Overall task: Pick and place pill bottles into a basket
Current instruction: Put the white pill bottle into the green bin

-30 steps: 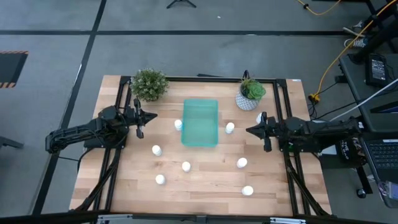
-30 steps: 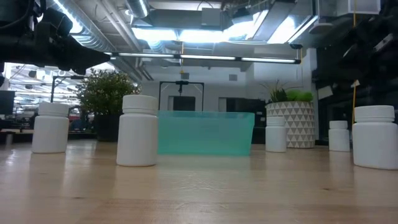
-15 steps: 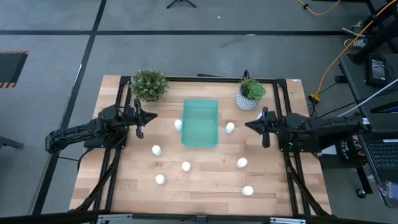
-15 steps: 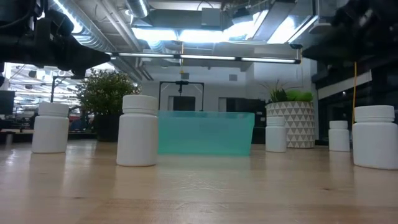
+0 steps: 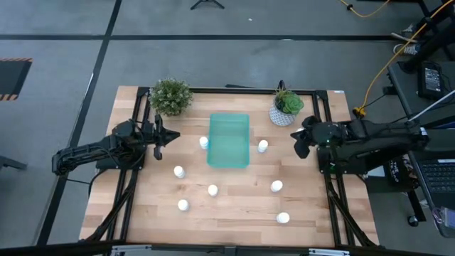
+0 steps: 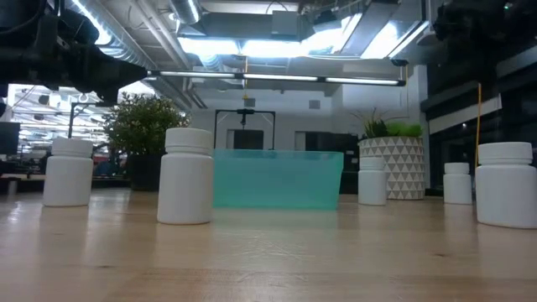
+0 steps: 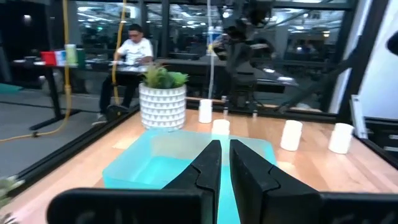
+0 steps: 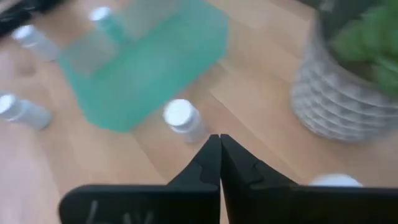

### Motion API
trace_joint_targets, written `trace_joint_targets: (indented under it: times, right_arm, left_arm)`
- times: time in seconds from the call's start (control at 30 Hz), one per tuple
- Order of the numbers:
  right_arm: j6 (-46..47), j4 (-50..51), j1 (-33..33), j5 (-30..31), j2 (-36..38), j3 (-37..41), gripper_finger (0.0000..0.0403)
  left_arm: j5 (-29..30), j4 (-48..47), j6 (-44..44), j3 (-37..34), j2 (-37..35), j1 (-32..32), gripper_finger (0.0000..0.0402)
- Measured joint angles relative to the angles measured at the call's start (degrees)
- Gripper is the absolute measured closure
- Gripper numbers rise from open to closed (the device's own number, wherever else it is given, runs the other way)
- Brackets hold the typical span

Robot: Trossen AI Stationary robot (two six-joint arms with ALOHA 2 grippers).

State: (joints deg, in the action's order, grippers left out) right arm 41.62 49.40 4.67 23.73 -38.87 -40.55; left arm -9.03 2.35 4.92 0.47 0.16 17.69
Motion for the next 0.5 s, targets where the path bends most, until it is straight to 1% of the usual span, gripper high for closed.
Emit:
trace_joint_targets:
  times: [0.13, 0.2, 0.5]
  right_arm:
    - [4.9, 8.9, 0.0, 1.8, -3.8, -3.9, 0.04]
    - [6.6, 12.0, 0.0, 2.4, -5.5, -4.6, 0.04]
    - [7.8, 13.0, 0.0, 2.3, -10.3, -4.1, 0.04]
  left_arm:
    - [0.1, 0.0, -0.1, 0.0, 0.0, 0.0, 0.0374]
    - [0.3, 0.0, -0.1, 0.0, 0.0, 0.0, 0.0374]
    - [0.6, 1.3, -0.1, 0.0, 0.0, 0.0, 0.0374]
